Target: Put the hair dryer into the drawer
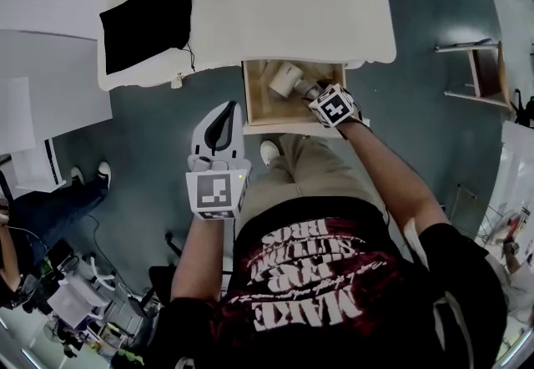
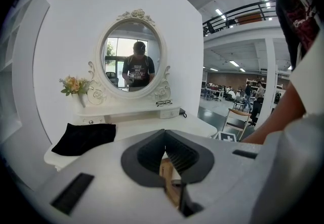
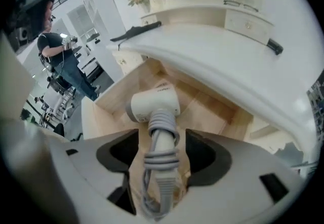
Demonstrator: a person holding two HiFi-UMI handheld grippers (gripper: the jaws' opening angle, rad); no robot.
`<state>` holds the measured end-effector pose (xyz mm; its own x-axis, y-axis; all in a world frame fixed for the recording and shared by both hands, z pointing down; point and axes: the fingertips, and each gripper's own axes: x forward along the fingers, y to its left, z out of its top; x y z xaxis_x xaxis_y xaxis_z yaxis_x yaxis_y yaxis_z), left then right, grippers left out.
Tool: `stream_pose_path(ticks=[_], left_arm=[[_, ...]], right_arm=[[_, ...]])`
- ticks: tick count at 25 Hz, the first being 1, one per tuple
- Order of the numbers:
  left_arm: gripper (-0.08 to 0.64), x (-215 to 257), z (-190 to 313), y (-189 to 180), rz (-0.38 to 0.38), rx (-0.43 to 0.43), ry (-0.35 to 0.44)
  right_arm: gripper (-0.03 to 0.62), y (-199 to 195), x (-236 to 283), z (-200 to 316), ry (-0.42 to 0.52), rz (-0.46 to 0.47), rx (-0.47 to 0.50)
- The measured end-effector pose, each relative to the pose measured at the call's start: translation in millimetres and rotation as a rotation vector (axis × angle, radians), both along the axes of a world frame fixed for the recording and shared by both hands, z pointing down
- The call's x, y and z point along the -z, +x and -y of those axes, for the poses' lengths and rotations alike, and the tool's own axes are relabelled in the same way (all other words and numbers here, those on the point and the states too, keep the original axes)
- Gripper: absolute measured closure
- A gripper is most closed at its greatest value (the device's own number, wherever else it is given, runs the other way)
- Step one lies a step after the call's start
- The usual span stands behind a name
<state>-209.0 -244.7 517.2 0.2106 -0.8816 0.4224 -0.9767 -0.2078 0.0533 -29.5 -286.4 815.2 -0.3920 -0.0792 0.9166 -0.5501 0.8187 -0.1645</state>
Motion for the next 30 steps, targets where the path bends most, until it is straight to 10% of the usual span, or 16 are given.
stream_pose_path(ticks=[6,13,30], left_arm=[[0.555,22,2,5,0.025,-0.03,0.054],[0.555,61,4,19,0.022,-0.072,0.15],[0.555,138,-34,15,-0.082,-0.02,0.264]], right_arm=[[0.346,-2,92,2,0.147,0.209,-0.061],[0.576,-4,213,-8,0.328,0.507,-0.14],[0.588,15,412,-33,0.613,0.748,-0.174]])
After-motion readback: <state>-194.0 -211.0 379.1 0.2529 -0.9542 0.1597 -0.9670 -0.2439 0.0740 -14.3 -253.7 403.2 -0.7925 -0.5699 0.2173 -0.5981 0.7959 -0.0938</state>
